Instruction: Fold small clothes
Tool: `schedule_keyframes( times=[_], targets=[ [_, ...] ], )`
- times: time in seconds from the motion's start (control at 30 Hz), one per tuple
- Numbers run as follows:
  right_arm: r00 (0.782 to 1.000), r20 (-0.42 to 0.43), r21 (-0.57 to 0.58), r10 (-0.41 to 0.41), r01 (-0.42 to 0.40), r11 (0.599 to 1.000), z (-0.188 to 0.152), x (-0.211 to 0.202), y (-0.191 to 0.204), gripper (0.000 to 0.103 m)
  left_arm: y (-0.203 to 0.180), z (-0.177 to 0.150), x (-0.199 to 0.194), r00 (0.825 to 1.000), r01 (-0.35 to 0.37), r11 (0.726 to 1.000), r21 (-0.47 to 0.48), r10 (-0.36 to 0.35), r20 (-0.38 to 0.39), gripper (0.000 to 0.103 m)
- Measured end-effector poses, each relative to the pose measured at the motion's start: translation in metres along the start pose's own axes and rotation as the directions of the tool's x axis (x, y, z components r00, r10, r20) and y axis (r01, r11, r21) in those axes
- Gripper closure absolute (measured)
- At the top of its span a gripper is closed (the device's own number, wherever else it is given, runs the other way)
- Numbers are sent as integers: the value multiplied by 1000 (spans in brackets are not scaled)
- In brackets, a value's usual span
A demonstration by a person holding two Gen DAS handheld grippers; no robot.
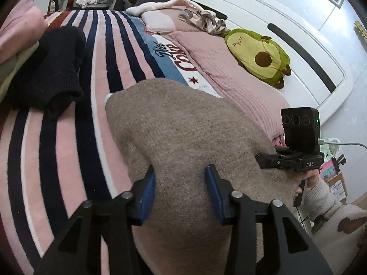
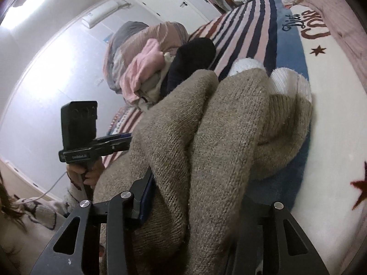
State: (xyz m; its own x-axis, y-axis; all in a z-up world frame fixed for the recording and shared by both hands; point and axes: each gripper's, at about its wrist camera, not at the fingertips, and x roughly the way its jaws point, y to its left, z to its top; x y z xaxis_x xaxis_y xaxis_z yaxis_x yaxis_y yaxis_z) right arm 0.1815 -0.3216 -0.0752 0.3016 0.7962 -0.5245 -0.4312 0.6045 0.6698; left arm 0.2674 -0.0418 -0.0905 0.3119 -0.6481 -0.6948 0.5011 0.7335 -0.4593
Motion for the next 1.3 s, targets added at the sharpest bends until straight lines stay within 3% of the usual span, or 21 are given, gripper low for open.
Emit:
schedule_keyframes(
  times=[0.07, 0.17, 0.23, 0.3, 0.43, 0.53, 0.67, 0.8, 0.9, 0.97, 1.07, 1.13, 1.2, 1.3],
  targets=[
    [1000, -14, 9, -20, 20, 1000, 0, 2, -1, 63, 5, 0, 4, 1000, 7, 1000, -21, -7, -17, 24],
    [999, -37, 48, -19, 20, 999, 0, 7, -11, 51, 19, -4, 17, 997, 38, 996, -75, -43, -66, 20],
    [998, -50, 66, -35, 38, 997, 0, 10, -18, 33, 29, -6, 24, 991, 97, 987, -130, -108, -80, 19],
    [997, -64, 107, -31, 38, 994, 0, 15, -30, 20, 32, -7, 28, 988, 121, 982, -146, -134, -80, 18],
    [997, -63, 167, 49, -38, 985, -1, 22, -43, 22, 30, -7, 29, 989, 116, 984, -134, -127, -77, 25],
    [991, -29, 180, 132, -125, 976, 0, 22, -41, 45, 25, -5, 24, 992, 101, 988, -115, -109, -64, 38],
    [995, -4, 112, 102, -100, 989, 4, 17, -23, 55, 13, -1, 11, 995, 87, 993, -75, -90, -37, 54],
    [994, 24, 59, 108, -109, 992, 9, 7, 0, 61, 1, 1, -5, 996, 87, 995, -41, -88, -11, 55],
    [999, 2, 15, 51, -51, 999, 9, 4, 14, 61, -2, -2, -5, 998, 57, 998, -26, -58, -28, 54],
    [999, -36, 10, -1, 1, 1000, 6, 8, 15, 60, 2, -5, -1, 998, 42, 999, -31, -43, -43, 43],
    [998, -57, 74, -23, 28, 997, 2, 12, -2, 47, 20, -12, 9, 992, 79, 992, -102, -87, -86, 17],
    [997, -68, 99, -31, 38, 994, 0, 12, -11, 22, 33, -18, 19, 981, 128, 978, -162, -149, -123, 16],
    [994, -106, 124, -28, 41, 991, -1, 19, -22, 16, 42, -21, 28, 969, 173, 962, -210, -204, -136, 14],
    [993, -116, 174, 38, -17, 985, -3, 31, -33, 13, 42, -23, 38, 965, 190, 956, -225, -224, -135, 14]
  ],
)
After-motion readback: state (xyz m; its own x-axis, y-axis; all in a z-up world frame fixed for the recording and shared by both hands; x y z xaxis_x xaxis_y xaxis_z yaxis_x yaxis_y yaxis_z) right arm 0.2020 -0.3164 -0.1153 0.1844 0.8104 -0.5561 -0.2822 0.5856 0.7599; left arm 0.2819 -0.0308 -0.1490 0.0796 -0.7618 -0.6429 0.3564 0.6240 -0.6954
